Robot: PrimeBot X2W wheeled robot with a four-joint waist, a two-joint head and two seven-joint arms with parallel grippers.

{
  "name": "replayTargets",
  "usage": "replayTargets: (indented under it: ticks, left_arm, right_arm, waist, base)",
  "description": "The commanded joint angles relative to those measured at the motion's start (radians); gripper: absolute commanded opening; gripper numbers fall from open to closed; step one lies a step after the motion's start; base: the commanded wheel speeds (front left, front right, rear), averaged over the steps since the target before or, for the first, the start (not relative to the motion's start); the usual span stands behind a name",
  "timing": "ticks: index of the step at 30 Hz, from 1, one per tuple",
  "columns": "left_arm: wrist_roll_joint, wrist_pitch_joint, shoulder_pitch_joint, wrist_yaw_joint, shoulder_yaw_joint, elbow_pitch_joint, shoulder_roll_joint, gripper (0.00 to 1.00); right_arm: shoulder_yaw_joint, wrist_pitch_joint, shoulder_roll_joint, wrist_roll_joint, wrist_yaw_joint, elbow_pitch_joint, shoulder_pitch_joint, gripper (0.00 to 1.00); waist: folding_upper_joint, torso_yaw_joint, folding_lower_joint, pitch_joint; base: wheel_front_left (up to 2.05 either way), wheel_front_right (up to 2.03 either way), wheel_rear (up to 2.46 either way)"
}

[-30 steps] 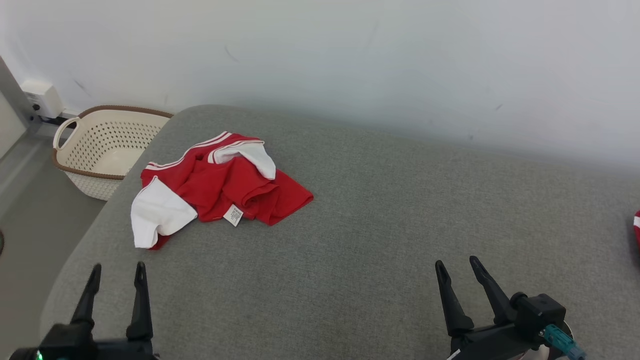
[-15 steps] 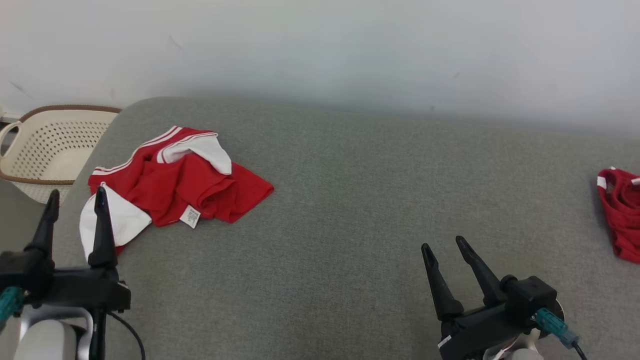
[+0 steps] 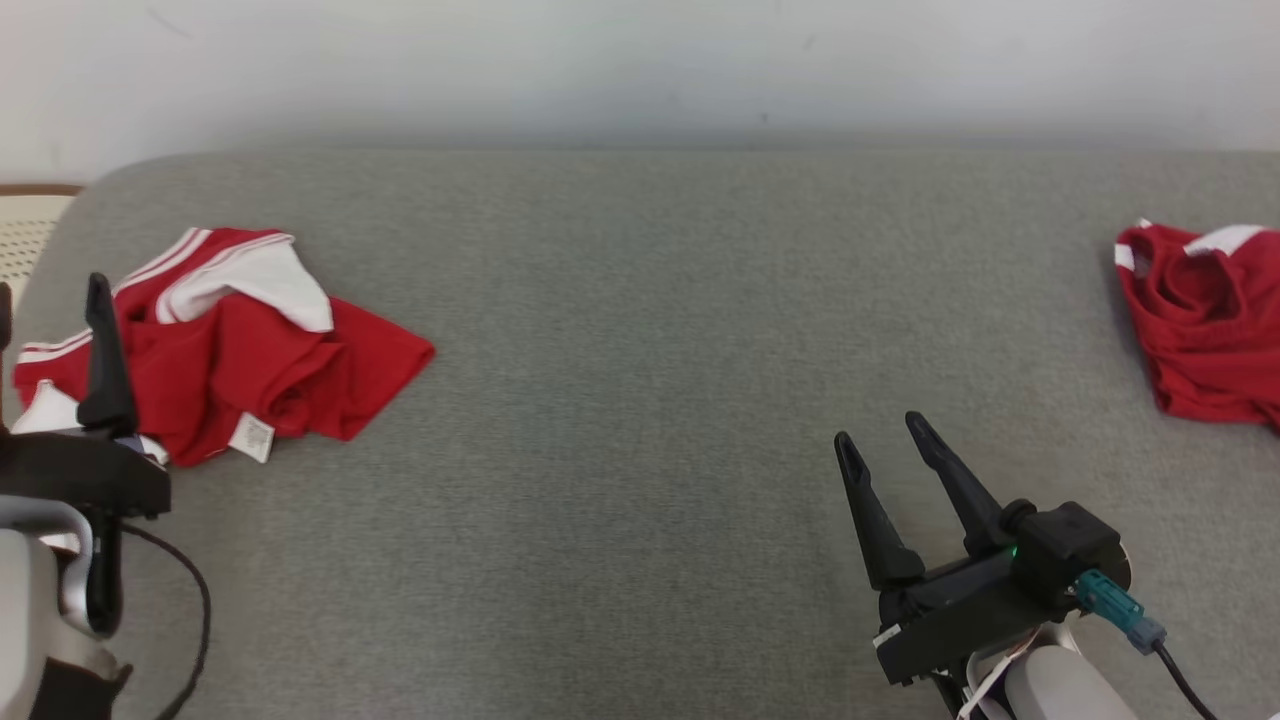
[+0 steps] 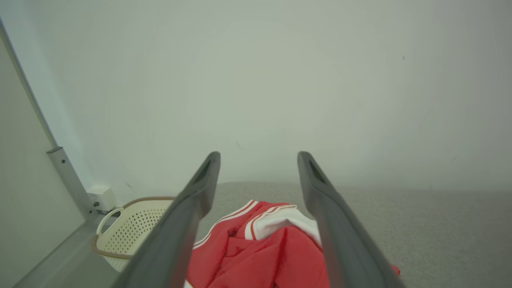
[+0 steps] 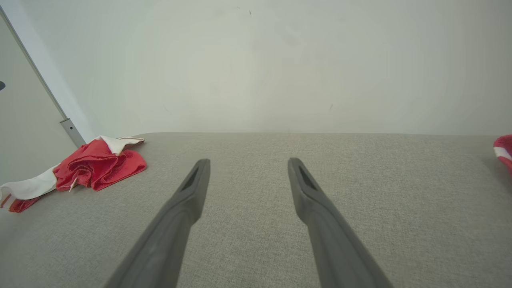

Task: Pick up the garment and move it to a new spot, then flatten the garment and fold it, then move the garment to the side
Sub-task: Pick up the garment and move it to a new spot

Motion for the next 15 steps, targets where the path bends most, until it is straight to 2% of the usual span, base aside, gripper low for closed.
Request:
replayTargets:
  ticks: [1, 15]
  left_arm:
    - [-0.002, -0.004, -0.027, -0.005, 0.001, 0.031, 0.014, 1.00]
    - [-0.020, 0.015, -0.186, -0.035, -0.009, 0.333, 0.072, 1.00]
  right_arm:
    - [0.002, -0.002, -0.007, 0.006, 0.000, -0.004, -0.015, 1.00]
    - [0.005, -0.002, -0.002, 0.005, 0.000, -0.014, -0.056, 1.00]
  waist:
    - [-0.0001, -0.056, -0.0002, 0.053]
    - [-0.0001, -0.138, -0.0002, 0.136]
  base:
    - [0.00, 0.00, 0.00]
    - [0.00, 0.00, 0.00]
